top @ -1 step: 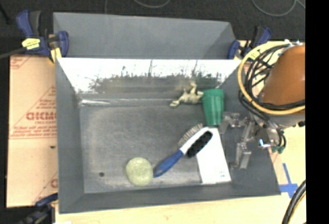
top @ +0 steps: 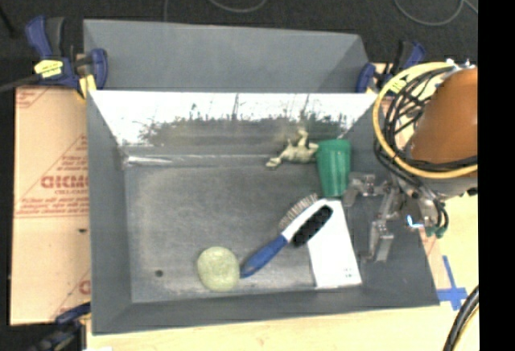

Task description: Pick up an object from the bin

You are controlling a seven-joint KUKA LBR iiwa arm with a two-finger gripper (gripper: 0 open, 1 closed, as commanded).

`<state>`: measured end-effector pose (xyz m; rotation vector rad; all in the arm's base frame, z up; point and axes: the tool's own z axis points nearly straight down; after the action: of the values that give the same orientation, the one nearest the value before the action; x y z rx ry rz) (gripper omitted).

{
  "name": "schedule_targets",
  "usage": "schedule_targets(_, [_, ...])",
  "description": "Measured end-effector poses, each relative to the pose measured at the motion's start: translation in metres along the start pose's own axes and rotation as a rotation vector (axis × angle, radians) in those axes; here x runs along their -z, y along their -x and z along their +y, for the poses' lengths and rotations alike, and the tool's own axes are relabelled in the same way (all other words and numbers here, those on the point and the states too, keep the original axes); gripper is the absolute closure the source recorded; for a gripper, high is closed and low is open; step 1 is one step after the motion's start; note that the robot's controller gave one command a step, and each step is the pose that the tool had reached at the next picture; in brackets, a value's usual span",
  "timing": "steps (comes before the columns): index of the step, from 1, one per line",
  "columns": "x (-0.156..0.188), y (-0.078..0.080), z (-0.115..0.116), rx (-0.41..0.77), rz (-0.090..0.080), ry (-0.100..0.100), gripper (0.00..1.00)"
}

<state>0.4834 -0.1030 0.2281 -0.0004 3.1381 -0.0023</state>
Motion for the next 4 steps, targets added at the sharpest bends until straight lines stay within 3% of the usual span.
schedule_targets(1, [-0.006,0.003,0.016,0.061,0.000,-0.002,0.00])
schedule_targets(2, [-0.021,-0.003,0.047,0.337,0.001,0.002,0.00])
schedule_targets(3, [-0.015,-0.001,0.037,0.484,0.000,0.001,0.00])
schedule_targets(4, [-0.051,0.014,0.005,0.593,-0.003,0.000,0.00])
